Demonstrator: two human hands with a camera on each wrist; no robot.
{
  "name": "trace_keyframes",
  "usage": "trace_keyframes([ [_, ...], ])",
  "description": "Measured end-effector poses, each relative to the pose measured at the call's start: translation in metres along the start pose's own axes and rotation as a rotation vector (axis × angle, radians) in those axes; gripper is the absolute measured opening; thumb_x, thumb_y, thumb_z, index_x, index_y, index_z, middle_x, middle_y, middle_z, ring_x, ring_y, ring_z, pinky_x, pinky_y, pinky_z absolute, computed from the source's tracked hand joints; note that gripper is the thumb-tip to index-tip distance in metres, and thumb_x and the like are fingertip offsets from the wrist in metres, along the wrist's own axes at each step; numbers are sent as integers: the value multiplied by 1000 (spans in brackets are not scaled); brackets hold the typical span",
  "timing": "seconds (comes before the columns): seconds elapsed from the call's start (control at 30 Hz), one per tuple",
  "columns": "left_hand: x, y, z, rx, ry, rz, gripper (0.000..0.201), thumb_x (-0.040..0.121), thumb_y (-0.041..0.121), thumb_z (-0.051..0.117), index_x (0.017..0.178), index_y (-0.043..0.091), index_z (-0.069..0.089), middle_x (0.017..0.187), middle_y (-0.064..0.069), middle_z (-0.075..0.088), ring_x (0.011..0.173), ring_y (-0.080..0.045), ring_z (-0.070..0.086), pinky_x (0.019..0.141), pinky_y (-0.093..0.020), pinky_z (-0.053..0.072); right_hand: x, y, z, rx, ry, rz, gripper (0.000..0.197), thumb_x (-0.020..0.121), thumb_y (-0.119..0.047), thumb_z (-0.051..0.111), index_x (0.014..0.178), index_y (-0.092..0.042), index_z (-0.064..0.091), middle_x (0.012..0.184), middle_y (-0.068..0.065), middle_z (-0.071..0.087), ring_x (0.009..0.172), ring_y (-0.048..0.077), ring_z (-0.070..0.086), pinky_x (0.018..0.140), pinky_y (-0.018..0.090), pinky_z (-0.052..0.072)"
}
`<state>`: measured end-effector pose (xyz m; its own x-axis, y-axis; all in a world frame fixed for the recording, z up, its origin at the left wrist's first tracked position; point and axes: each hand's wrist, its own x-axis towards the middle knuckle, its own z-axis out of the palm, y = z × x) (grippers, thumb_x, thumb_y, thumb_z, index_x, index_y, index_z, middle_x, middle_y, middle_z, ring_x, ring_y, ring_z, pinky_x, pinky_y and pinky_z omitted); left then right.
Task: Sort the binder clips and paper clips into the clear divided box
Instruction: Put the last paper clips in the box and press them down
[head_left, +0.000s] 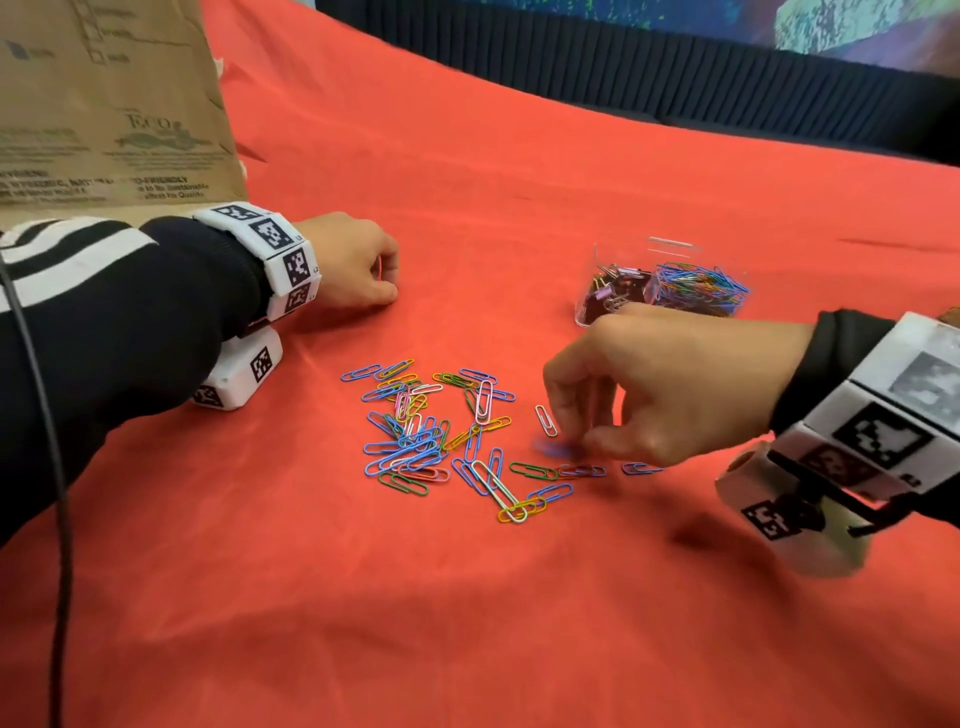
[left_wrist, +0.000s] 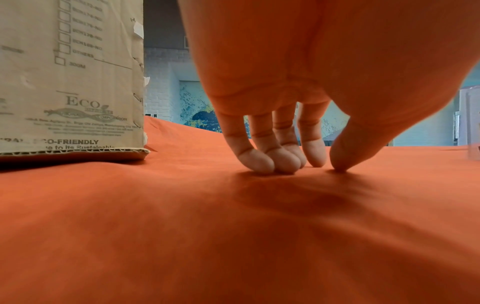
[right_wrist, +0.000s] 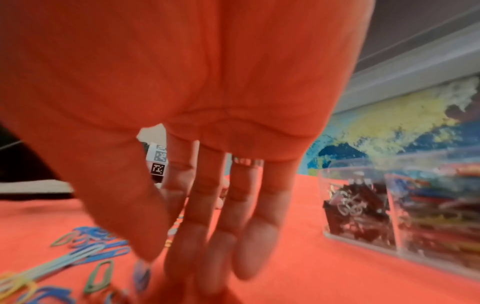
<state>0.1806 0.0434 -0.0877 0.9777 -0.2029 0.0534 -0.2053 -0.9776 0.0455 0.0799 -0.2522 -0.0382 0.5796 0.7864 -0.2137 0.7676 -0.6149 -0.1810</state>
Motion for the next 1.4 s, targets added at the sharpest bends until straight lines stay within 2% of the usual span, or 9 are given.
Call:
trace_keyframes([
  [0.13, 1, -2, 2, 8, -2, 6, 8, 83, 31, 63, 80, 23, 63, 70, 11, 59, 75, -22, 55, 74, -26, 42, -10, 5, 4, -149, -91, 73, 13, 71, -27, 69, 83, -29, 65, 74, -17, 68, 71, 2, 66, 65, 25, 54],
  [0.37, 2, -2, 3, 14, -12, 10, 11, 83, 30, 62, 76, 21, 63, 70, 11, 61, 72, -22, 55, 72, -26, 40, -17, -2, 16, -188, -122, 126, 18, 65, -15, 57, 80, -25, 58, 67, -9, 62, 61, 7, 55, 55, 26, 49],
  [0.53, 1, -3, 3, 11, -15, 1, 12, 82, 30, 62, 74, 21, 61, 70, 9, 61, 72, -23, 55, 73, -27, 42, 0, -3, 4, -32, 83, 74, 16, 72, -14, 67, 77, -29, 62, 71, -14, 68, 68, 2, 65, 68, 26, 55],
  [0.63, 1, -2, 2, 12, -15, 2, 12, 82, 30, 62, 76, 20, 63, 71, 7, 63, 73, -23, 56, 74, -27, 44, 8, -6, 6, 38, 124, 62, 16, 77, -23, 71, 91, -29, 68, 84, -18, 70, 78, 1, 70, 74, 28, 57],
  [0.8, 0, -2, 2, 20, -14, 10, 13, 82, 29, 60, 72, 20, 59, 72, 4, 63, 72, -24, 54, 72, -26, 41, 4, -11, 17, -107, 18, 75, 70, 70, -64, 71, 131, -34, 56, 114, -16, 60, 97, 6, 60, 82, 20, 48],
  [0.9, 1, -2, 2, 18, -21, 13, 13, 82, 29, 60, 72, 20, 59, 74, 3, 64, 73, -24, 55, 72, -27, 41, 2, -19, 27, -137, 69, 48, 48, 74, -50, 69, 119, -33, 63, 104, -10, 61, 93, 10, 58, 86, 27, 51],
  [1.03, -1, -1, 2, 17, -22, 4, 13, 82, 29, 61, 73, 20, 60, 74, 4, 64, 73, -24, 55, 72, -27, 42, -1, -28, 25, -78, 87, 89, 18, 73, -25, 64, 89, -32, 65, 76, -12, 63, 71, 8, 59, 69, 29, 53],
  [1.23, -1, -2, 1, 14, -23, -4, 12, 82, 29, 61, 75, 20, 62, 72, 6, 64, 72, -22, 56, 71, -26, 41, -3, -28, 21, -105, 33, 116, 17, 66, -17, 62, 80, -24, 67, 67, -8, 64, 65, 10, 59, 60, 34, 54],
  [1.4, -1, -2, 2, 12, -17, -2, 13, 83, 29, 61, 74, 20, 61, 70, 8, 63, 68, -19, 55, 70, -26, 40, -8, -9, -1, -80, 79, 172, 8, 68, -21, 71, 73, -27, 71, 64, -14, 67, 68, 4, 65, 63, 23, 52],
])
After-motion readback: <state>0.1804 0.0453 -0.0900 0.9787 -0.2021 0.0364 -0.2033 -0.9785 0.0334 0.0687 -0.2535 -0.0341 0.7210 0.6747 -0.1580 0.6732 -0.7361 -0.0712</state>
